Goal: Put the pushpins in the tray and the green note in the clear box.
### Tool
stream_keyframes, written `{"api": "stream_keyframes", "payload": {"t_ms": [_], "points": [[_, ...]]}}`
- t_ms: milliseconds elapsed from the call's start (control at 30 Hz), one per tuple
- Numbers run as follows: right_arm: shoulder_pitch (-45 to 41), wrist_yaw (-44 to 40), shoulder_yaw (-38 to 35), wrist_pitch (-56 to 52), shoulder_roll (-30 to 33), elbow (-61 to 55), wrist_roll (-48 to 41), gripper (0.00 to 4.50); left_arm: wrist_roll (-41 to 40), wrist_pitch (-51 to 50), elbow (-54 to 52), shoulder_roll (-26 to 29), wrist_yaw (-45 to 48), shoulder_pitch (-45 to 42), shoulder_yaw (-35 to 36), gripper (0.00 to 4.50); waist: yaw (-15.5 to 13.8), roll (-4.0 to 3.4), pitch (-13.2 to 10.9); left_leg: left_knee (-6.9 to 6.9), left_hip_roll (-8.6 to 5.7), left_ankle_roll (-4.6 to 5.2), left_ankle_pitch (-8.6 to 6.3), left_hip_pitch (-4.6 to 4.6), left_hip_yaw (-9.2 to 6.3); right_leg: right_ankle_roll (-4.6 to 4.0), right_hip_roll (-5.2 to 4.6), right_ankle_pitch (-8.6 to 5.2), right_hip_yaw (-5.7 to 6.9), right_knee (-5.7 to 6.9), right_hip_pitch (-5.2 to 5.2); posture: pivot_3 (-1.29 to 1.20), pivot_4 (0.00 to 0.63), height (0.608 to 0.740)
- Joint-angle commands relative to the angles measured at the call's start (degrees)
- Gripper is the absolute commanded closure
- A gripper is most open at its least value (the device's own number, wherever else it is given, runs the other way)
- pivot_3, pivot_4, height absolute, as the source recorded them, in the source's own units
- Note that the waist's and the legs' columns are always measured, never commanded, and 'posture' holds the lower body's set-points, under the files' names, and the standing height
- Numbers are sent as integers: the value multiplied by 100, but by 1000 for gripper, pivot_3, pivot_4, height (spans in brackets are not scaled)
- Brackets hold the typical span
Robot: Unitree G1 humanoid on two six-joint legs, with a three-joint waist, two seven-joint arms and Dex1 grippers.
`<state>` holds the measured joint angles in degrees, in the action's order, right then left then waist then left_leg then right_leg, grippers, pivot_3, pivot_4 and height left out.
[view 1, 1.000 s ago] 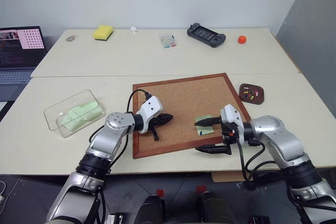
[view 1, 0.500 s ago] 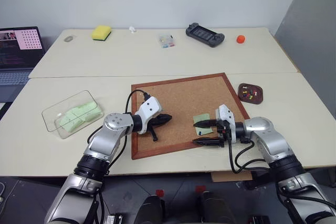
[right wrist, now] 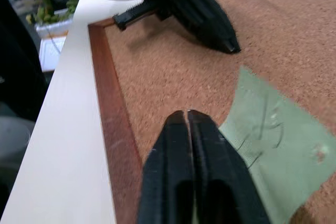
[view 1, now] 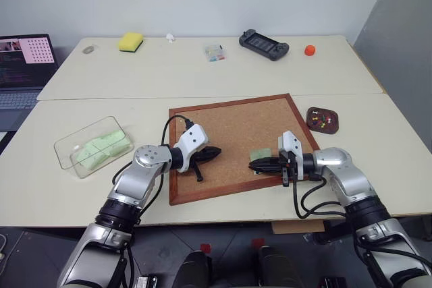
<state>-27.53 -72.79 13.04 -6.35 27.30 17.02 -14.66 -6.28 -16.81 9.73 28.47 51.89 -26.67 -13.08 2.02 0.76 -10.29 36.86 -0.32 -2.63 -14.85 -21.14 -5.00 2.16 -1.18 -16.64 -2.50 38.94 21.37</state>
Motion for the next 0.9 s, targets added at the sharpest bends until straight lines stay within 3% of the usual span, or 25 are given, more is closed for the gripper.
{"api": "stream_keyframes", "payload": {"t_ms": [33, 133, 400, 900], "points": [[4, -72, -42, 108, 11, -94, 4, 4460, 168, -145, 129, 78, 58, 142, -143, 4500, 2, 0, 0, 0, 0, 0, 0, 1, 0, 0, 0, 0, 0, 0, 0, 0, 150, 740], [-33, -112, -92, -71, -10, -101, -107, 4460, 166, -142, 127, 82, 66, 140, -147, 4500, 2, 0, 0, 0, 0, 0, 0, 0, -1, 0, 1, 0, 1, 0, 0, 0, 150, 740], [-48, -12, -97, 22, -27, -90, -5, 3048, 164, -140, 99, 81, 82, 169, -167, 4500, 2, 0, 0, -1, 0, 0, 0, 0, -2, 0, 0, 0, 1, 0, 0, 0, 150, 740], [-102, -65, -27, 395, -39, 281, 257, 3048, 167, -169, 70, 101, 50, 205, -145, 4500, 2, 0, 0, -2, 0, 0, 0, 0, -1, 0, 1, -1, 1, -1, 0, 0, 150, 740]]}}
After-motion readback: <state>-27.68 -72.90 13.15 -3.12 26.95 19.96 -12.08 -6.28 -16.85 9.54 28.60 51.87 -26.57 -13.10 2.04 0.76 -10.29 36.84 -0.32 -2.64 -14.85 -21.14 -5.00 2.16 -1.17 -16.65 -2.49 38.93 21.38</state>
